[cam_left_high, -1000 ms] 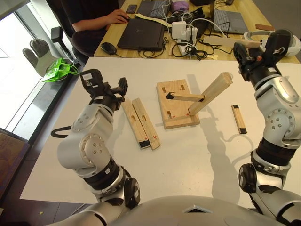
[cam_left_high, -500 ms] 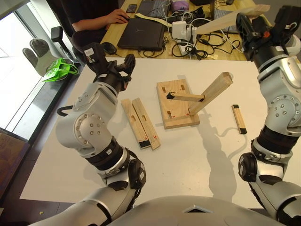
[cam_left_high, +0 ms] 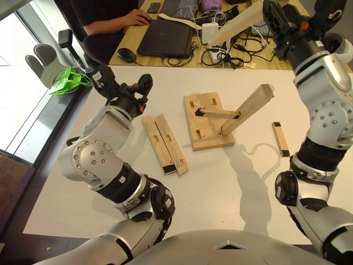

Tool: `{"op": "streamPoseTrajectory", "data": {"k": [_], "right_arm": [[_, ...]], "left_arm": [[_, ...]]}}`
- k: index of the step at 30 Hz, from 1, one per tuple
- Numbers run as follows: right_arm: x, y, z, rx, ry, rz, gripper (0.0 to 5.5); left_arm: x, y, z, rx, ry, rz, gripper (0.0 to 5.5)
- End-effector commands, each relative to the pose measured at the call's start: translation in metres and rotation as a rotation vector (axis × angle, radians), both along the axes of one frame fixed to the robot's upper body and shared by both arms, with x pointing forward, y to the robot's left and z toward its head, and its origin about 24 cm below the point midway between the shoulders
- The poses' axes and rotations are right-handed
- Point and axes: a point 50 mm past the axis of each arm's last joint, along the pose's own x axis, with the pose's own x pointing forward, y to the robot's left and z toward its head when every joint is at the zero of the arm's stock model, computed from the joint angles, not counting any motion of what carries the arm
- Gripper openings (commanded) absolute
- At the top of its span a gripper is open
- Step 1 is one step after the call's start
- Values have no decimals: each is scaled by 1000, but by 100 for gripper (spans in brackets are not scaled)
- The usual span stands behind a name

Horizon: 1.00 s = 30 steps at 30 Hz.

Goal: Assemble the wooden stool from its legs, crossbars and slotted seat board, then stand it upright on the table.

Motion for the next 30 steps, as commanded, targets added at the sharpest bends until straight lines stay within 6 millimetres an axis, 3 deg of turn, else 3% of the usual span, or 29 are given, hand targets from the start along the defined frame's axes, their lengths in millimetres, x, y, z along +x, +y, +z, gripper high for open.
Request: {"op": "streamPoseTrajectory", "data": {"k": [1, 4, 8, 15, 22, 30], "right_arm": [[3, 5, 22, 22, -37, 67, 202], [2, 11, 27, 37, -45, 128, 202], [-2, 19, 33, 70, -67, 206, 202], [-3, 31, 38, 125, -87, 263, 202], [-6, 61, 40, 242, -133, 334, 202], [2, 78, 46, 356, -197, 347, 202]], "left_arm": [[5, -43, 45, 149, -202, -188, 331], [8, -56, 57, -197, -230, -207, 331], [9, -76, 78, -807, -254, -189, 331], [6, -86, 89, -1271, -108, -210, 331], [-10, -112, 89, -1588, 18, -310, 331], [-18, -125, 78, -1711, 134, -324, 331]]}}
